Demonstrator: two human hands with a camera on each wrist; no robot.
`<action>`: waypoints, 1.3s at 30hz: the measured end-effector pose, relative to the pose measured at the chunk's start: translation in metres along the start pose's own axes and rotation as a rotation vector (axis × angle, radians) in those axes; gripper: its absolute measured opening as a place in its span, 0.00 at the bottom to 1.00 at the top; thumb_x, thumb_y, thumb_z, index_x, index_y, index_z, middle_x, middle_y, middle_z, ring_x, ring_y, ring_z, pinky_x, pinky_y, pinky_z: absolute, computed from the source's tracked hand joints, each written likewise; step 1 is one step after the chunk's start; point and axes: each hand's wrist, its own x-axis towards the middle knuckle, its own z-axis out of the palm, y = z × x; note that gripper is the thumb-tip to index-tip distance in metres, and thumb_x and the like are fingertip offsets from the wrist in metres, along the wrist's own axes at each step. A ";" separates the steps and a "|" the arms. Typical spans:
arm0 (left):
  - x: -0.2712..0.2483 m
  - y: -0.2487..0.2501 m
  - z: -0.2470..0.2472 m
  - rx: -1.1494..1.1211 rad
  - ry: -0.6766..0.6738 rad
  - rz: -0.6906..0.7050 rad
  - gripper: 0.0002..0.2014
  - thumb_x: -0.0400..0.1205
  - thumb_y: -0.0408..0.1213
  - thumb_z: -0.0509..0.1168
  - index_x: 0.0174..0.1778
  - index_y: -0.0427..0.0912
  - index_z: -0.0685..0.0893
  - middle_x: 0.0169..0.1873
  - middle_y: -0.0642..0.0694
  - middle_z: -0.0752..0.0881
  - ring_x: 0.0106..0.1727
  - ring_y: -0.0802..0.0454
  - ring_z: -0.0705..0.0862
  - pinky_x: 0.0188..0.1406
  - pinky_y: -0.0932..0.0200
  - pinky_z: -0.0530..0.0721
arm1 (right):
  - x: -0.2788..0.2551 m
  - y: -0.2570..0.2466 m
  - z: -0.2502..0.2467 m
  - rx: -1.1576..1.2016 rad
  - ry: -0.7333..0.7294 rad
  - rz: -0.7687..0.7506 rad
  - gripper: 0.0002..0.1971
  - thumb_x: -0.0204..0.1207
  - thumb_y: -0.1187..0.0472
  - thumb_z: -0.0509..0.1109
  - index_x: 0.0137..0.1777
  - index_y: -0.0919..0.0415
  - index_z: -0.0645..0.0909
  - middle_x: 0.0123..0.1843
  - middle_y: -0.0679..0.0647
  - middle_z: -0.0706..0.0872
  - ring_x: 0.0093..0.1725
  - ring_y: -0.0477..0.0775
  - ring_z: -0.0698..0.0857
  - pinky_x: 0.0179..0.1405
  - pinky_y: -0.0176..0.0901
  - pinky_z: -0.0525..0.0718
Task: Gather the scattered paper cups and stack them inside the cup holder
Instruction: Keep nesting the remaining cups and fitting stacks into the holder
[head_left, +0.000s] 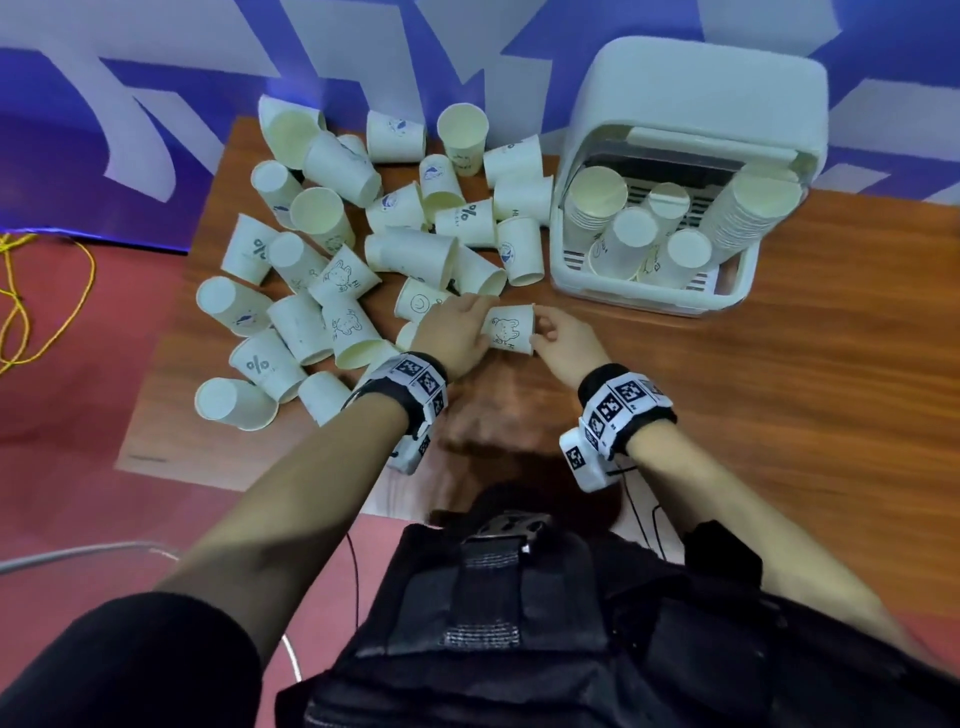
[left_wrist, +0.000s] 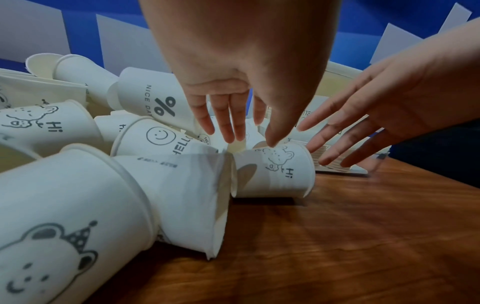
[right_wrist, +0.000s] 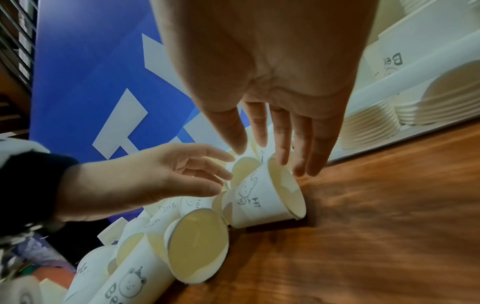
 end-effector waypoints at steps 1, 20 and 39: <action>0.002 0.001 0.001 0.020 -0.014 -0.009 0.28 0.81 0.37 0.62 0.79 0.42 0.67 0.69 0.38 0.78 0.65 0.37 0.76 0.60 0.46 0.75 | 0.001 0.001 0.000 -0.016 -0.018 0.006 0.25 0.80 0.64 0.62 0.78 0.58 0.69 0.73 0.58 0.78 0.71 0.57 0.76 0.73 0.50 0.72; 0.002 0.013 0.005 -0.223 0.060 -0.040 0.27 0.79 0.31 0.61 0.76 0.42 0.70 0.71 0.38 0.77 0.66 0.38 0.79 0.63 0.51 0.75 | 0.001 0.009 -0.006 0.032 -0.021 0.036 0.26 0.82 0.63 0.60 0.81 0.59 0.64 0.76 0.55 0.75 0.74 0.56 0.73 0.65 0.35 0.67; 0.053 0.137 -0.058 -0.967 0.423 0.116 0.16 0.81 0.25 0.60 0.65 0.38 0.79 0.58 0.43 0.84 0.56 0.54 0.84 0.52 0.71 0.82 | -0.025 0.024 -0.118 0.395 0.426 -0.112 0.32 0.74 0.72 0.67 0.78 0.55 0.67 0.72 0.57 0.76 0.69 0.55 0.78 0.69 0.48 0.78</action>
